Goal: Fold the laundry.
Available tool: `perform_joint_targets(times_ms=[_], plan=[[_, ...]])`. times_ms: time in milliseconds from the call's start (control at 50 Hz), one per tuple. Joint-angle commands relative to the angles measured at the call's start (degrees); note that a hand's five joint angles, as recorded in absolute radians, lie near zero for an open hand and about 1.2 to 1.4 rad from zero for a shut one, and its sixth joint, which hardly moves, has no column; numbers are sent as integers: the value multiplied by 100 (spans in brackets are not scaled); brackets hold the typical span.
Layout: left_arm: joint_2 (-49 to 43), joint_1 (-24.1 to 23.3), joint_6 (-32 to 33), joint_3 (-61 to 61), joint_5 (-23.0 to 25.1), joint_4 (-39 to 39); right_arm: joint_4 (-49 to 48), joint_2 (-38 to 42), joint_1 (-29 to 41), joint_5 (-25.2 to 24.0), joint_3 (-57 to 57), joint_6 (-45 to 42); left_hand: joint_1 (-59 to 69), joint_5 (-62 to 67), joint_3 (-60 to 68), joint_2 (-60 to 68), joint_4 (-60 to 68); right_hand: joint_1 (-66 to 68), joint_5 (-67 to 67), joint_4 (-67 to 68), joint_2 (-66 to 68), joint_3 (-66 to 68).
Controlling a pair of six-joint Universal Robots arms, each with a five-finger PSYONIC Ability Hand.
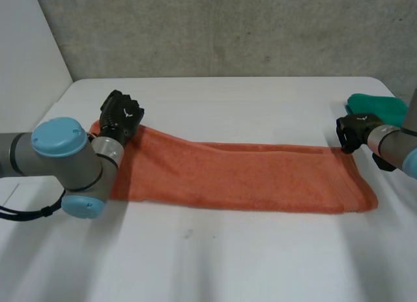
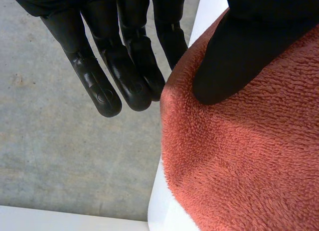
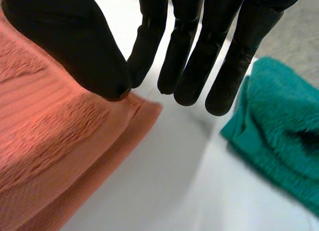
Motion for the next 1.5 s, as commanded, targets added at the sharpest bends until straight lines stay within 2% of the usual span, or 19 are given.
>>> perform_joint_targets(times_ms=[20, 160, 220, 260, 360, 520, 660, 760, 1040, 1380, 1420, 1440, 1460, 1480, 1500], plan=[[-224, 0, -5, 208, -16, 2, -216, -157, 20, -17, 50, 187, 1474, 1471, 1171, 1144, 1115, 2264, 1299, 1186, 1221, 1228], [-171, 0, -5, 129, -16, -25, 48, -245, 29, -52, 85, 170, 1474, 1471, 1171, 1144, 1115, 2264, 1299, 1186, 1221, 1228], [-162, 0, -5, 93, -25, -34, 294, -236, 20, -158, 85, 169, 1474, 1471, 1171, 1144, 1115, 123, -841, -955, -920, -913], [-154, 0, 3, 76, -25, -34, 382, -219, 20, -167, 94, 143, 1474, 1471, 1171, 1144, 1115, -636, -1601, -1714, -1679, -1672], [-145, -9, 3, -12, -34, -51, 417, -175, 11, -167, 138, 134, 1474, 1471, 1171, 1144, 1115, -1179, -2143, -2256, -2222, -2215], [-101, -9, 3, -39, -51, -51, 365, -52, -15, -167, 226, -15, 1474, 1471, 1171, 1144, 1115, -1028, -1992, -2105, -2070, -2063], [-101, -9, 3, -39, -51, -42, 365, 54, -24, -158, 199, -85, 1474, 1471, 1171, 1144, 1115, -86, -1050, -1163, -1129, -1122], [-110, -9, 3, -39, -51, -42, 356, 106, -24, -149, 164, -94, 1474, 1471, 1171, 1144, 1115, 2258, 1294, 1180, 1215, 1222], [-267, -9, -40, 348, -43, 2, -540, -148, -33, -88, 129, 213, 1474, 1471, 1171, 1144, 1115, 2264, 1299, 1186, 1221, 1228], [-997, 0, -164, 946, 10, 10, -717, 124, -33, -70, 103, 213, 1474, 1471, 1171, 1144, 1115, 2264, 1299, 1186, 1221, 1228], [-1041, 0, -164, 955, 10, 10, -708, 238, -33, -70, 50, 213, -128, -131, -431, -458, -488, 2264, 1299, 1186, 1221, 1228], [-1050, 0, -138, 955, -7, 10, -699, 264, -33, -62, 32, 213, -3619, -3622, -3922, -3949, -3978, 588, -377, -490, -455, -448], [-1050, 0, -129, 946, -25, 10, -699, 273, -33, -44, 24, 213, -5252, -5255, -5555, -5582, -5612, -1511, -2475, -2588, -2554, -2547], [-1041, 0, -111, 928, -16, 10, -699, 273, -33, -18, 15, 222, -5526, -5529, -5829, -5856, -5885, -3447, -4411, -4525, -4490, -4483], [-1015, 0, -120, 902, -16, 10, -690, 213, -50, 43, 23, 274, -5458, -5460, -5761, -5788, -5817, -4736, -5701, -5814, -5779, -5772]])
